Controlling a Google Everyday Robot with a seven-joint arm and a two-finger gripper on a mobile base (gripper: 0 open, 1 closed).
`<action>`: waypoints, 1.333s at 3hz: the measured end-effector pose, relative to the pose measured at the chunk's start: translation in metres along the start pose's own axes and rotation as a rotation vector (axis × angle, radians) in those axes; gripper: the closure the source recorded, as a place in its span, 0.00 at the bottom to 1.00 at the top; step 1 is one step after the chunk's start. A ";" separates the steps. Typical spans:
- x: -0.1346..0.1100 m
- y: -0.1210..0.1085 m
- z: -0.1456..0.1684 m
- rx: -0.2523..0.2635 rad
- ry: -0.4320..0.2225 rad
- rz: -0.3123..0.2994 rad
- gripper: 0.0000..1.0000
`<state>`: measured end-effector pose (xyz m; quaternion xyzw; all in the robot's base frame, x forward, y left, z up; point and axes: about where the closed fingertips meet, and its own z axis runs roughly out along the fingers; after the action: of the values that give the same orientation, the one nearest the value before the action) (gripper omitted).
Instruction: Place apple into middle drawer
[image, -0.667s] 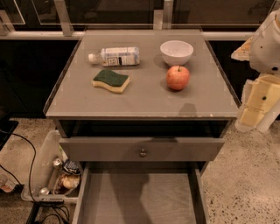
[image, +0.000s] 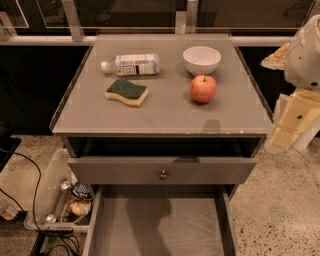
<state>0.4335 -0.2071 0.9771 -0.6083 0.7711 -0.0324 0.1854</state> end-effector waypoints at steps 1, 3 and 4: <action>-0.012 -0.017 0.009 0.011 -0.099 0.013 0.00; -0.026 -0.048 0.033 -0.003 -0.221 0.040 0.00; -0.026 -0.050 0.035 0.000 -0.239 0.060 0.00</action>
Offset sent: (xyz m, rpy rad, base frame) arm 0.1038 0.0234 -0.0171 0.3495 -0.0681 0.0324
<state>0.4959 -0.1888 0.9649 -0.5847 0.7612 0.0462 0.2769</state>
